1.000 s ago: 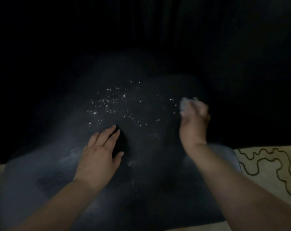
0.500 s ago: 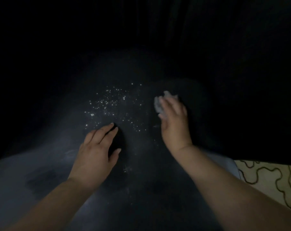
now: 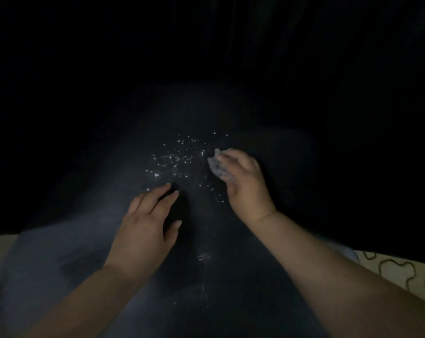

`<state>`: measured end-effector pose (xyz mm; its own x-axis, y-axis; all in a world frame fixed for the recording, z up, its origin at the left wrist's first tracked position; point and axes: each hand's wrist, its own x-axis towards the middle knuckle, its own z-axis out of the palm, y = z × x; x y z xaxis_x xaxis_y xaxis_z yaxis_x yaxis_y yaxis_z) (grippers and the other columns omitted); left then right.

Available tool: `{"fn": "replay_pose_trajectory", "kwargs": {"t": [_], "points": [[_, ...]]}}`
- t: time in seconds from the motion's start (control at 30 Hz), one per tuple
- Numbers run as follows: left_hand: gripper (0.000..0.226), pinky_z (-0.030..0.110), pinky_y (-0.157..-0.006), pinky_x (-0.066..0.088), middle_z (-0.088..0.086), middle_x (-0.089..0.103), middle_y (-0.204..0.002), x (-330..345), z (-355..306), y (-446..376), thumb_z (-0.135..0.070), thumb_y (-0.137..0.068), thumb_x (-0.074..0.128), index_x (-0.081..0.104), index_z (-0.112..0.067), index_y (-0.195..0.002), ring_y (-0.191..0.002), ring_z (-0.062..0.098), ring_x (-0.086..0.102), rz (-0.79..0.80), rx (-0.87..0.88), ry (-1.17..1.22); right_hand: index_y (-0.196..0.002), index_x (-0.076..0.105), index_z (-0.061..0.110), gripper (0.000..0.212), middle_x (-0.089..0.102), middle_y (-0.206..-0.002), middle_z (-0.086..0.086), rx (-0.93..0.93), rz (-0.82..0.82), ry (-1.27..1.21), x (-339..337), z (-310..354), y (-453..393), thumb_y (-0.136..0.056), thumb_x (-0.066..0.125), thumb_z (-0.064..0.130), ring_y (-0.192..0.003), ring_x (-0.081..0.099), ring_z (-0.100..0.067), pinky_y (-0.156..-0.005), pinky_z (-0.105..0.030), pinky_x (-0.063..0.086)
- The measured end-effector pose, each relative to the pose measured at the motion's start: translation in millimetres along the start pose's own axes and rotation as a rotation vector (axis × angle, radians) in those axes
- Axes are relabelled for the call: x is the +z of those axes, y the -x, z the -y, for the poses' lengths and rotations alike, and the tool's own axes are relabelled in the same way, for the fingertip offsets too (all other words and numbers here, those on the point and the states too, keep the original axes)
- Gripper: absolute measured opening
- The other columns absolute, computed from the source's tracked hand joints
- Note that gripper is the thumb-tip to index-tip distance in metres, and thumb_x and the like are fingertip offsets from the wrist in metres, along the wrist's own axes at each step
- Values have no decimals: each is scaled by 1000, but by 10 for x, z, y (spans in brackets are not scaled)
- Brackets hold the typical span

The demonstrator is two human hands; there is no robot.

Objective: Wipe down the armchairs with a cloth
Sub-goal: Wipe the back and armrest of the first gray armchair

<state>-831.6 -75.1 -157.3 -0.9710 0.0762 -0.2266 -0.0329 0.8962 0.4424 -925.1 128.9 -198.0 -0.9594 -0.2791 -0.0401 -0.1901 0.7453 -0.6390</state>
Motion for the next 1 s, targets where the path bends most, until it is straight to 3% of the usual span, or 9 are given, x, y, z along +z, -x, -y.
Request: {"fn": "replay_pose_trajectory", "kwargs": {"t": [0.13, 0.23, 0.3, 0.4, 0.5, 0.57, 0.63, 0.83, 1.0], "points": [[55, 35, -106, 38, 2, 50, -137, -57, 78, 19, -19, -81, 72, 56, -10, -132, -121, 22, 44, -27, -17, 11, -126, 54, 8, 36, 50, -131, -11, 114, -226, -53, -107, -46, -256, -90, 56, 4, -120, 44, -20, -99, -14, 30], [56, 35, -104, 38, 4, 51, -136, -72, 189, 17, -18, -80, 73, 56, -10, -132, -120, 23, 44, -57, -45, 8, -133, 47, 13, 40, 41, -132, 7, 190, -289, -93, -136, -51, -701, -94, 53, 8, -116, 43, 3, -90, 3, 27], [57, 35, -104, 37, 6, 51, -137, -87, 278, 2, -17, -80, 74, 56, -11, -133, -120, 26, 43, -80, -96, 14, -133, 48, 10, 39, 41, -134, 1, 168, -180, -78, -49, 15, -917, -94, 53, 6, -119, 46, -5, -94, -2, 31], [56, 32, -105, 33, 7, 50, -139, -123, 388, -17, -15, -79, 74, 56, -10, -132, -119, 27, 42, -112, -166, 23, -125, 56, -2, 35, 55, -122, -14, 15, -126, -96, 126, 234, -786, -90, 55, 0, -109, 59, -19, -100, -25, 42], [58, 36, -107, 34, 8, 50, -138, -168, 441, -21, -14, -79, 75, 56, -9, -133, -120, 30, 43, -129, -189, 25, -120, 62, 0, 38, 57, -123, -15, -276, 72, -26, 301, 421, -277, -84, 56, -9, -113, 52, -20, -103, -20, 37], [58, 37, -107, 35, 9, 50, -138, -184, 471, -19, -14, -78, 75, 56, -8, -133, -120, 31, 44, -130, -186, 20, -123, 61, 3, 40, 56, -127, -13, -289, 165, -72, 280, 444, -117, -85, 57, -6, -116, 51, -21, -104, -28, 39], [58, 35, -107, 34, 9, 51, -137, -190, 501, -15, -14, -78, 75, 56, -8, -133, -120, 31, 45, -143, -188, 27, -129, 57, 8, 48, 54, -130, -12, -253, 122, -24, 198, 405, -264, -83, 59, -6, -117, 53, -28, -101, -42, 42], [57, 39, -105, 38, 11, 51, -136, -182, 588, -7, -13, -78, 76, 57, -8, -131, -120, 31, 45, -203, -193, 49, -134, 51, 30, 47, 46, -133, -3, 33, -95, 262, 61, 134, -670, -88, 62, 25, -118, 41, -27, -94, -42, 32], [55, 41, -106, 38, 10, 50, -137, -161, 605, 54, -14, -80, 74, 56, -8, -132, -120, 32, 45, -190, -206, 50, -124, 62, 24, 52, 54, -113, -8, -238, 48, 131, 209, 165, -308, -79, 69, -1, -96, 49, -26, -85, -36, 40]]}}
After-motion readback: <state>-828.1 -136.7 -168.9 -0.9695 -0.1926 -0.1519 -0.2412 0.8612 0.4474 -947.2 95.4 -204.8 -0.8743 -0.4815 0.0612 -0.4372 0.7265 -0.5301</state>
